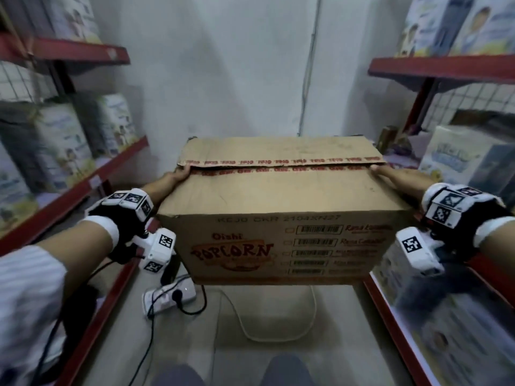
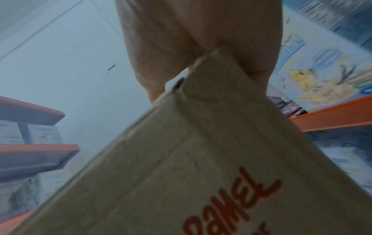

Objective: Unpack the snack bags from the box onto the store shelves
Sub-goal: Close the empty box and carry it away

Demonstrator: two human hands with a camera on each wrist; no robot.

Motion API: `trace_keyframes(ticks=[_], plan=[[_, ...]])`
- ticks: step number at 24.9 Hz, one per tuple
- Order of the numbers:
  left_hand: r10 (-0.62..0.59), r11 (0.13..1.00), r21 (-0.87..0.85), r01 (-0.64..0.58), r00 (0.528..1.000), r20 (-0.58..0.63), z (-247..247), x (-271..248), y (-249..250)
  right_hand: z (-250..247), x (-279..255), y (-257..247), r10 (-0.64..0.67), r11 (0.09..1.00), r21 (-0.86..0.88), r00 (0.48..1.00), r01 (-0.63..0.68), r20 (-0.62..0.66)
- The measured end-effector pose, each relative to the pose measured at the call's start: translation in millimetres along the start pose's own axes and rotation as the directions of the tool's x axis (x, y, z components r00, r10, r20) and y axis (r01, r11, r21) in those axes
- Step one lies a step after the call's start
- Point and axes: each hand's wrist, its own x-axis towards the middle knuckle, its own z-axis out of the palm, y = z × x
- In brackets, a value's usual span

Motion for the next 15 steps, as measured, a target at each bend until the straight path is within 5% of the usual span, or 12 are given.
trace_keyframes(ticks=[6,12,15], plan=[[0.009,0.994,0.11,-0.006,1.0,-0.03,-20.9,63.2,21.3,33.4,80.1,-53.1,-0.051,0.994,0.103,0.997,0.044,0.059],[-0.133,0.983,0.108,0.152,0.977,-0.165,-37.0,240.5,-5.3,142.8,256.4,-61.0,0.071,0.994,0.073,0.991,-0.079,0.112],[-0.19,0.979,0.053,0.197,0.976,-0.103,-37.0,333.3,-32.6,205.4,339.4,-57.2,0.151,0.982,0.094,0.98,-0.164,0.132]])
